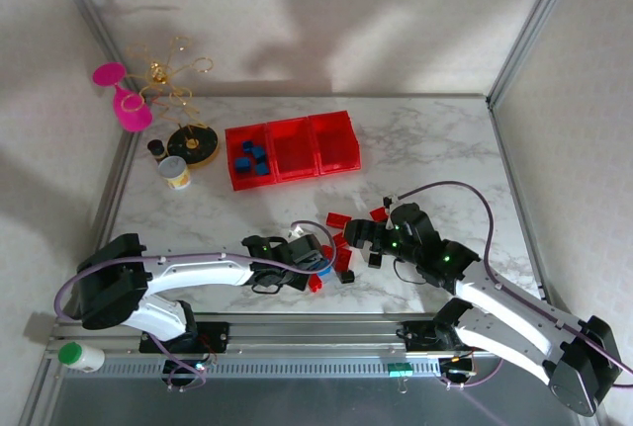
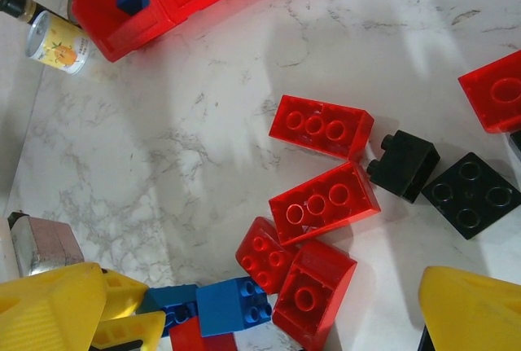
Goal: Sort the legos into containers by color
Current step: Pick up the lego from the middle-left of the table.
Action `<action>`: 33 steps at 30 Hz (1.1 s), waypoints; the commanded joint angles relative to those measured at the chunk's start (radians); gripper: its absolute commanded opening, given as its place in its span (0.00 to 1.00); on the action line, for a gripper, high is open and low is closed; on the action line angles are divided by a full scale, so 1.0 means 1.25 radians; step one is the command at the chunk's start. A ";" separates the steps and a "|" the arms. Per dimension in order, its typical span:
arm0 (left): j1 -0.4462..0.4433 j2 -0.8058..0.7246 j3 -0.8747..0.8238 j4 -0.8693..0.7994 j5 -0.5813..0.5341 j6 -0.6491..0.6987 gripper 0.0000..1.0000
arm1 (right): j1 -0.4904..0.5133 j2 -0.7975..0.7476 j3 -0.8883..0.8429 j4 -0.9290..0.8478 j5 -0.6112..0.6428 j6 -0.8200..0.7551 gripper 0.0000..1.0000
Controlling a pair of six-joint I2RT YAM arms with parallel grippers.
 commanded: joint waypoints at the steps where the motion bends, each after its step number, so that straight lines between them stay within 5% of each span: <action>1: 0.008 0.021 -0.020 -0.007 0.005 0.012 0.34 | 0.004 0.001 0.001 0.011 0.015 -0.005 0.99; 17: 0.066 -0.038 -0.003 -0.032 -0.024 0.005 0.22 | 0.004 0.014 0.016 0.023 0.012 -0.014 0.99; 33: 0.313 -0.053 0.197 -0.057 -0.129 0.071 0.20 | 0.004 0.126 0.083 0.161 -0.035 -0.047 0.99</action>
